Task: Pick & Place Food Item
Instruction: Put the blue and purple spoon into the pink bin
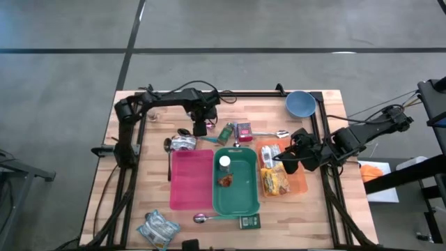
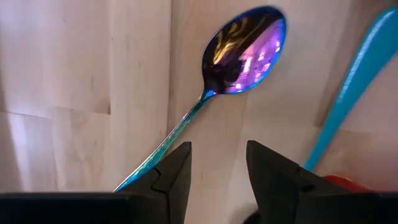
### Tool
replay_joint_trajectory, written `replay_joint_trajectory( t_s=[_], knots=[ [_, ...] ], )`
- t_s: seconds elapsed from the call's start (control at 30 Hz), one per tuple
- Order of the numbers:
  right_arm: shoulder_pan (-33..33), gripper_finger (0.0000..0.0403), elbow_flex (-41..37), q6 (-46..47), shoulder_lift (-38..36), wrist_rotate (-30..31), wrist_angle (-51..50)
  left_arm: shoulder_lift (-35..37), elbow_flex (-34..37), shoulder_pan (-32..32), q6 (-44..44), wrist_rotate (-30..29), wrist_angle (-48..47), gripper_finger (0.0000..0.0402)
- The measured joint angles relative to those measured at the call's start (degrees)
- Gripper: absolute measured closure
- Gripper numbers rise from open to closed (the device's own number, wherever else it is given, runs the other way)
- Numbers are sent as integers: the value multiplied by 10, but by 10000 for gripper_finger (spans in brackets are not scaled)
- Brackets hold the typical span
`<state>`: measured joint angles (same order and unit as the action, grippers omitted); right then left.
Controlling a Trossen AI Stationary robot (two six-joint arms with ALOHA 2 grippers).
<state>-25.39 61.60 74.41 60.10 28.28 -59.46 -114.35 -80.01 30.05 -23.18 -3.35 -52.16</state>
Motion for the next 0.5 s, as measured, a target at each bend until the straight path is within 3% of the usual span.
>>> replay_joint_trajectory(
  t_s=[0.5],
  knots=[
    [0,145,0,2,0,0,3,-21,2,10,-30,26,31,248]
  ],
)
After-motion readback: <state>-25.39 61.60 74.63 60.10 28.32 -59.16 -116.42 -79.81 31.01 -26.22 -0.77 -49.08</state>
